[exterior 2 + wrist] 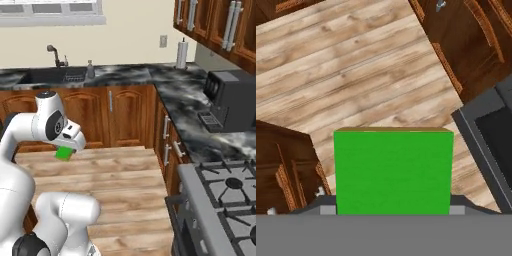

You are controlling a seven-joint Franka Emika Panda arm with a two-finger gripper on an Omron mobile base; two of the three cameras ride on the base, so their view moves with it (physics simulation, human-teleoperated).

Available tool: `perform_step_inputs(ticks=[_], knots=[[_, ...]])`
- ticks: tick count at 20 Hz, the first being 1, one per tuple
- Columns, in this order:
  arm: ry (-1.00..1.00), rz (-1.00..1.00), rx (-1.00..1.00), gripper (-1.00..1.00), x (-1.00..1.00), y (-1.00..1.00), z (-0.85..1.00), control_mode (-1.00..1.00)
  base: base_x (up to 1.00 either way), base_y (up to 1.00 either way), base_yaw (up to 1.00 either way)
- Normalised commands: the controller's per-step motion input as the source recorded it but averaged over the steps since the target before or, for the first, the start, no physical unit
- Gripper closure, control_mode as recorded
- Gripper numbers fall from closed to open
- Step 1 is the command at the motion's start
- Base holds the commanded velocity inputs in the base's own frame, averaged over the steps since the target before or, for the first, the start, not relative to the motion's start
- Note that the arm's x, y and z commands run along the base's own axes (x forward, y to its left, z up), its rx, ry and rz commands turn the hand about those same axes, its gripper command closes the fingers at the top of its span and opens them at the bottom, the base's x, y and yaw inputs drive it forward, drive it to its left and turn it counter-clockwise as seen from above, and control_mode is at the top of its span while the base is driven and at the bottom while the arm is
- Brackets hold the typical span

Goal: Restock the sink supplies by placing the sponge and soap dispenser on the counter and next to the sink. Make sure the soap dispenser is upright.

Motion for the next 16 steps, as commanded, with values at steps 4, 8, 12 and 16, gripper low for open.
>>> perform_step_inputs(ticks=[4,8,12,16], knots=[[0.0,0.0,0.0,1.0,0.0,0.0,0.0,1.0,1.0,0.21,0.3],[0.0,0.0,0.0,1.0,0.0,0.0,0.0,1.0,1.0,0.47,0.31],[0.0,0.0,0.0,1.0,0.0,0.0,0.0,1.0,1.0,0.08,0.22],[0.0,0.0,0.0,1.0,0.0,0.0,0.0,1.0,1.0,0.14,0.13]])
